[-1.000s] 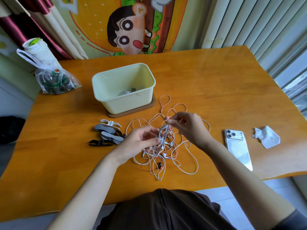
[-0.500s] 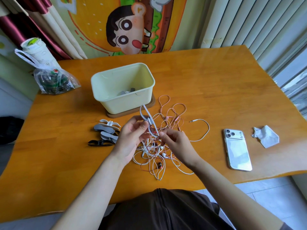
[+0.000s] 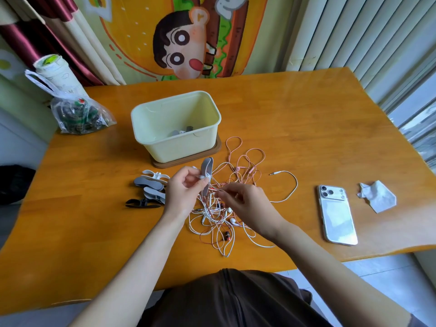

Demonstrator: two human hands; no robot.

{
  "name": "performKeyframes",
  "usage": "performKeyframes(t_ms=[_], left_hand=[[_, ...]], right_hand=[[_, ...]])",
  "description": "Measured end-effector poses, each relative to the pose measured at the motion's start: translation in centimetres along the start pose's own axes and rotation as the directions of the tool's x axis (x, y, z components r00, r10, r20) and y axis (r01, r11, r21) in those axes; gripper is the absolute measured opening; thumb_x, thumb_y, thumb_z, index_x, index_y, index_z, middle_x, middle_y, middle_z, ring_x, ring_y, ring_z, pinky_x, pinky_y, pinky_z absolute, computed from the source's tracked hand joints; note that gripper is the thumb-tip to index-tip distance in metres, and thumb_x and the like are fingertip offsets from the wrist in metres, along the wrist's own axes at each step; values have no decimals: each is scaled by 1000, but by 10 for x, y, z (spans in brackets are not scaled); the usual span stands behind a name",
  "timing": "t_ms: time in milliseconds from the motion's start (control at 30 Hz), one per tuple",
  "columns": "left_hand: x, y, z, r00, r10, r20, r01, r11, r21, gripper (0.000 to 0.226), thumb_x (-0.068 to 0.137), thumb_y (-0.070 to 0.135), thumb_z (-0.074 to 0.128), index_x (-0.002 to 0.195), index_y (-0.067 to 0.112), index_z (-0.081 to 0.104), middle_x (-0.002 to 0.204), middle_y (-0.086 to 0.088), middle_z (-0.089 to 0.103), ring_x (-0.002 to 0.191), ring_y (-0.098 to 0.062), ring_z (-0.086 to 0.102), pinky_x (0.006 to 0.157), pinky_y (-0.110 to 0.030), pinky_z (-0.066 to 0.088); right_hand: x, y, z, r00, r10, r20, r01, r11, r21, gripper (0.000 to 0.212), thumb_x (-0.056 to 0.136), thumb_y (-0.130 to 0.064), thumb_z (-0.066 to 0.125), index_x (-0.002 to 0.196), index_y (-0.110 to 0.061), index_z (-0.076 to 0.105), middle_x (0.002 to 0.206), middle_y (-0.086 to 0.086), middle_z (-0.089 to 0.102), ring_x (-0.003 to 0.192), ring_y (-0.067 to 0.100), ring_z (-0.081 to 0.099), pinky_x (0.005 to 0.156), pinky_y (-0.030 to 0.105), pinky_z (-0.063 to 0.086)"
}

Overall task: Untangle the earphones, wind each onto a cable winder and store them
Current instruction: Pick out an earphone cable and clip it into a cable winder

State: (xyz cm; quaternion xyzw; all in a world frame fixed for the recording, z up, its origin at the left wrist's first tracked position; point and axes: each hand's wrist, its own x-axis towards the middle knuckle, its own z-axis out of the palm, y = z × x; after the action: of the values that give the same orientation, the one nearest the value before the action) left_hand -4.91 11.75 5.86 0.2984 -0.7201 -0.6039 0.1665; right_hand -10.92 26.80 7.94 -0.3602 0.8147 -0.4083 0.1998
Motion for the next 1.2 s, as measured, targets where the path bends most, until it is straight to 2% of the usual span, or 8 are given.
performKeyframes(t_ms=[100, 200, 467, 633, 767, 867, 1033, 1200], left_hand=[[6, -6, -10, 998, -20, 67, 14, 996, 91, 21, 80, 7, 73, 82, 24, 62, 85, -1, 70, 84, -19, 68, 72, -28, 54], [6, -7, -12, 973, -33, 230, -8, 984, 177, 20, 78, 8, 75, 85, 24, 65, 86, 0, 70, 86, -20, 68, 80, -34, 55], [2, 12, -13, 892, -27, 452, -55, 984, 168, 21, 80, 6, 72, 89, 23, 65, 81, 7, 66, 76, -3, 64, 68, -14, 51], [-5, 20, -17, 820, -37, 572, 3, 998, 61, 18, 82, 4, 68, 92, 19, 65, 82, 9, 68, 75, 4, 63, 63, -12, 47], [-6, 21, -15, 829, 5, 560, 154, 959, -237, 18, 73, 17, 71, 91, 18, 68, 79, 5, 71, 77, -8, 66, 64, -19, 51], [-3, 23, -13, 843, 58, 535, 228, 862, -453, 26, 60, 34, 84, 83, 29, 74, 83, 2, 72, 79, -12, 69, 67, -21, 54], [-4, 24, -5, 918, -7, 397, 243, 800, -549, 24, 72, 13, 63, 97, 17, 62, 82, 3, 71, 78, -10, 67, 67, -19, 52], [-4, 19, -1, 954, -80, 289, 244, 765, -595, 23, 78, 13, 59, 100, 15, 59, 82, 1, 69, 78, -10, 67, 66, -18, 53]], right_hand=[[2, -2, -13, 999, -20, 27, 21, 999, -42, 23, 95, -27, 52, 100, -12, 69, 70, -13, 57, 60, -5, 54, 55, 9, 39], [11, 0, -28, 1000, -29, 6, 29, 992, -120, 22, 95, -25, 54, 95, -12, 71, 70, -13, 58, 60, 0, 54, 56, 12, 40], [27, 5, -46, 994, -44, -96, 25, 982, -187, 12, 88, -23, 65, 92, -15, 73, 81, -7, 61, 62, -5, 52, 57, 6, 35], [28, 8, -47, 993, -35, -110, 19, 989, -146, 9, 84, -24, 69, 88, -17, 73, 83, -7, 63, 61, -3, 54, 57, 7, 38], [26, 7, -44, 992, 23, -122, -21, 1000, 13, 9, 85, -25, 68, 84, -16, 70, 58, -23, 57, 53, -9, 54, 50, 8, 36], [26, 6, -36, 992, 85, -88, -74, 989, 124, 14, 91, -27, 61, 81, -20, 68, 45, -23, 51, 42, 2, 42, 44, 12, 27], [21, 4, -17, 994, 99, -41, -90, 979, 185, 32, 97, -27, 51, 67, -26, 61, 48, -10, 43, 45, 6, 30, 46, 21, 23], [17, 5, 0, 993, 111, -30, -103, 975, 197, 34, 99, -21, 47, 67, -16, 58, 52, -2, 38, 47, 12, 29, 44, 20, 23]])
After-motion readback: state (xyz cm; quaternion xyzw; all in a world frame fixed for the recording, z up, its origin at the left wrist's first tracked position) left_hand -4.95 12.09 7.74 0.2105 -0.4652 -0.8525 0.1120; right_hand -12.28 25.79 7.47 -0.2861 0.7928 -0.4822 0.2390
